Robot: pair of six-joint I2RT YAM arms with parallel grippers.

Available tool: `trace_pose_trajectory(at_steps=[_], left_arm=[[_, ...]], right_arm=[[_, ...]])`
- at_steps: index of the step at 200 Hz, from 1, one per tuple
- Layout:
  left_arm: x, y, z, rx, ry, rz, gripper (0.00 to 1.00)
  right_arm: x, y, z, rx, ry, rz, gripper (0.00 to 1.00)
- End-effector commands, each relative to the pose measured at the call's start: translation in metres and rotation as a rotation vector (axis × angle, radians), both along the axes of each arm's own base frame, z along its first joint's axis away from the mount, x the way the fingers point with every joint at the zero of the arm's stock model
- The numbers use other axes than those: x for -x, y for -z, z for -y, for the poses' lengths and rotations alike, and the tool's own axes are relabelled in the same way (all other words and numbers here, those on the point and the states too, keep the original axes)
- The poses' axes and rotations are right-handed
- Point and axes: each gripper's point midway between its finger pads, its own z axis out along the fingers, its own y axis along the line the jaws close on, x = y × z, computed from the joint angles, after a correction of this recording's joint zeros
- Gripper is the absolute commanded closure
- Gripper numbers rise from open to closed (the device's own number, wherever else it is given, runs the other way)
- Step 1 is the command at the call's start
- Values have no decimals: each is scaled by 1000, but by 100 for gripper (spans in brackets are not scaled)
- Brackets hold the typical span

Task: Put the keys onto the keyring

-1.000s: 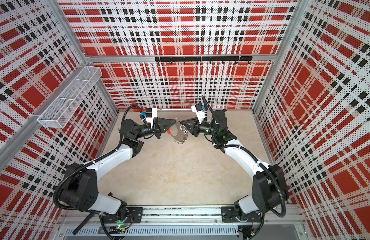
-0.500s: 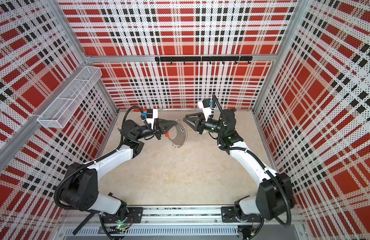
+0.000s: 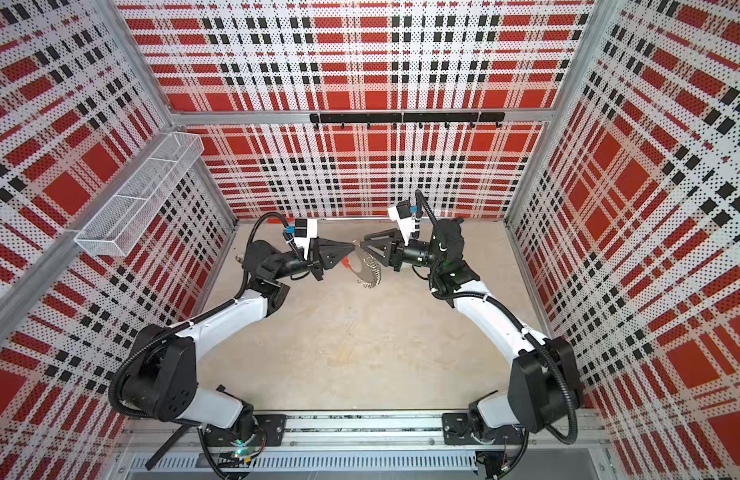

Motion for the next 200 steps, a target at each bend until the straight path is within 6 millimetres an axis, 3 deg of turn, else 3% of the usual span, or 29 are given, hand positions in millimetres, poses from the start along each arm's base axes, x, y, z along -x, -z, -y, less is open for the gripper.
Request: trace_pose_trajectory(at_steps=[1, 104, 200], left_arm=[[5, -7, 2, 16, 21, 37, 100], [5, -7, 5, 16, 35, 33, 100], [7, -9, 6, 17, 45, 32, 100]], right_arm=[[4, -11, -5, -9, -30, 42, 65], [6, -8, -11, -5, -56, 37, 68], [4, -9, -12, -5, -59, 37, 64]])
